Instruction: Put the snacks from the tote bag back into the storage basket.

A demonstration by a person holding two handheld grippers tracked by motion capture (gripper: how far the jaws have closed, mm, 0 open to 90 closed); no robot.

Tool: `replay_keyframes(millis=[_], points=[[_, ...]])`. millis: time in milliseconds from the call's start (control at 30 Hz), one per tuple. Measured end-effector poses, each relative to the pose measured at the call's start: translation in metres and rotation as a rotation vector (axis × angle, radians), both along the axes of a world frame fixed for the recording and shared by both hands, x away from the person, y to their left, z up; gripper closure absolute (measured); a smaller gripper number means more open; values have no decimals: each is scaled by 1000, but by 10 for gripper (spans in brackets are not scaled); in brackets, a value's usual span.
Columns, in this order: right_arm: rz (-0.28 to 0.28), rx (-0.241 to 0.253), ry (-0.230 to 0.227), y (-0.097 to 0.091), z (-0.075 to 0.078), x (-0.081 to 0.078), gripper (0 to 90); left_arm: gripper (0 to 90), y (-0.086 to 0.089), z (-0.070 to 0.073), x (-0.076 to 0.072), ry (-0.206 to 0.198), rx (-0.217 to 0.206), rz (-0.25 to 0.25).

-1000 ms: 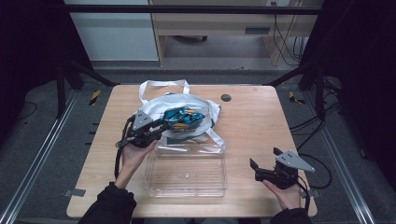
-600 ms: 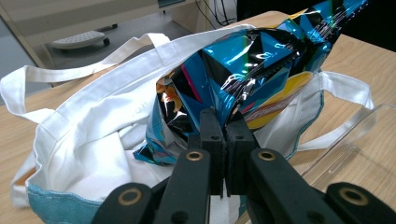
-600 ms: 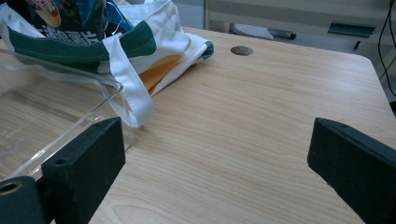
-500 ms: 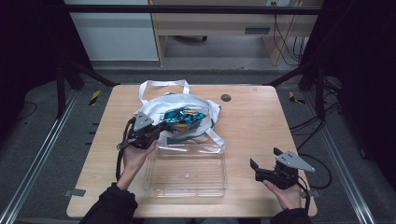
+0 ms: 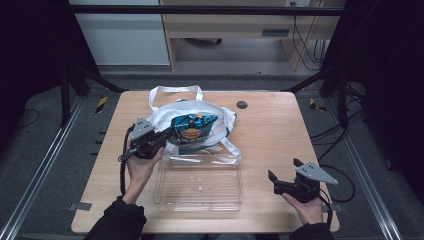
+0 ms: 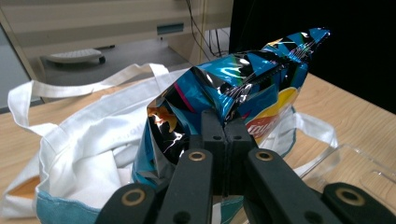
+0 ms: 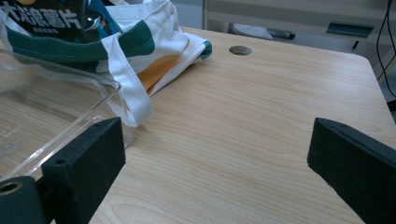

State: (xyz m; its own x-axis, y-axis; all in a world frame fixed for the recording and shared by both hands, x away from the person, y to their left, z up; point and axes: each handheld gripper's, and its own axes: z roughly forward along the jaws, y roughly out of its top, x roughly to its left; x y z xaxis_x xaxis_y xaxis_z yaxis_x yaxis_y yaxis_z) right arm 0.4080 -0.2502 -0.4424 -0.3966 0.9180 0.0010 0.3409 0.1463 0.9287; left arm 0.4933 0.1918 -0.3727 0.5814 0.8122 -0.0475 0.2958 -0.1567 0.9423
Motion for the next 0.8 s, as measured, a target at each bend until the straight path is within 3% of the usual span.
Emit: replay_keyframes(millis=[400, 800], points=[[3, 6, -2, -1, 0, 0, 45, 900, 3, 29, -20, -76, -76, -22], [2, 1, -3, -2, 0, 0, 45, 900, 3, 52, -41, -119, -140, -53]])
